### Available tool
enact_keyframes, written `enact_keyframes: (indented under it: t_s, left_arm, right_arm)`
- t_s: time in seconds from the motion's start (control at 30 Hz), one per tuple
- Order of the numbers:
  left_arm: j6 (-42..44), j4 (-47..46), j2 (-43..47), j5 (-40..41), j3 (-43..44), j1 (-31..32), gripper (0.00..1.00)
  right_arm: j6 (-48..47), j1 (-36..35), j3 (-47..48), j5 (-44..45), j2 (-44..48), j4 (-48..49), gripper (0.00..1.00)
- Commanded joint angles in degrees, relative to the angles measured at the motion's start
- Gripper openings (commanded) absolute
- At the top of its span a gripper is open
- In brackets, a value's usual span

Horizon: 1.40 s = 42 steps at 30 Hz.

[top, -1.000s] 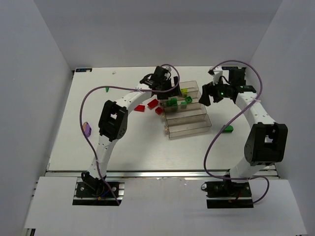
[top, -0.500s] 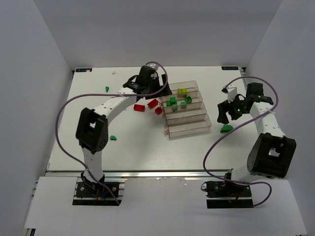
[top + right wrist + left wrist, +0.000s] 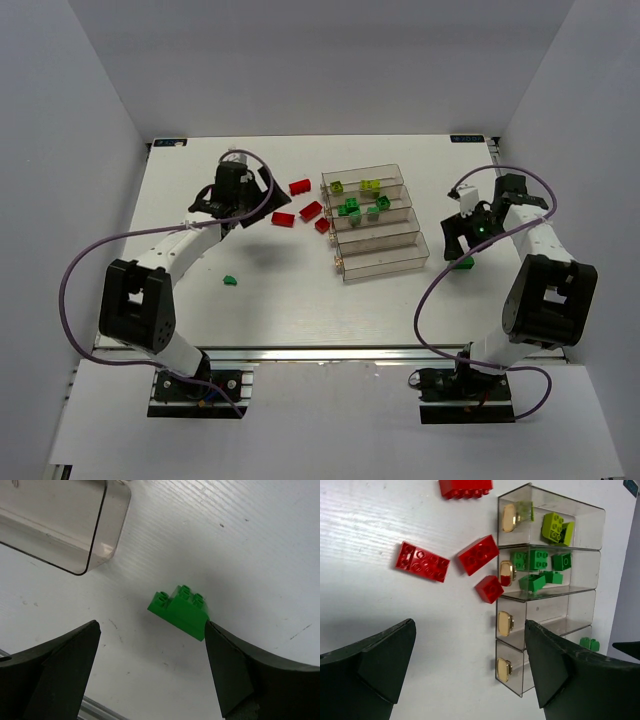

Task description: Sort the legos into containers by color

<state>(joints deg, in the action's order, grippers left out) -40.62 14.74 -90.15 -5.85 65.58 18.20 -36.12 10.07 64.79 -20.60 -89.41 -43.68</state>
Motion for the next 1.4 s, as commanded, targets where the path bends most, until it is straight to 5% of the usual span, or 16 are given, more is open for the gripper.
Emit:
enact_keyframes:
  t_s: [0.0,0.4,0.93,1.13,1.37]
  left_arm:
    - [-4.45,-3.31,5.24,-1.88,-4.21,-1.93,0.98]
    - [-17.73,-18.16,10.43,-12.42,-14.16,-9.66,0.98]
    - [-19.32,-20.72,12.36,-17.79,-13.64,-10.20,0.98]
    - [-23.45,-23.35,12.19,-20.16,-16.09,-9.67,0.98]
    - [-25.47,-27.48,9.73,-22.28,-15.93,-3.71,0.98]
  right_arm:
    - [-14.03,0.31,1.39,-2.95,0.99,-4.65,0.89]
    - [-42.78,3.03,-0.81,-3.13,-1.47,-4.75,0.89]
    - [-54.76,2.24,3.05,-2.34,-12.80,-6.68,0.78]
    - [-55.99,1.98,1.66,-0.76,-13.34,-4.84,0.62]
    - [-58.28,3.21,-2.66,-1.11,-6.75,-4.22,0.25]
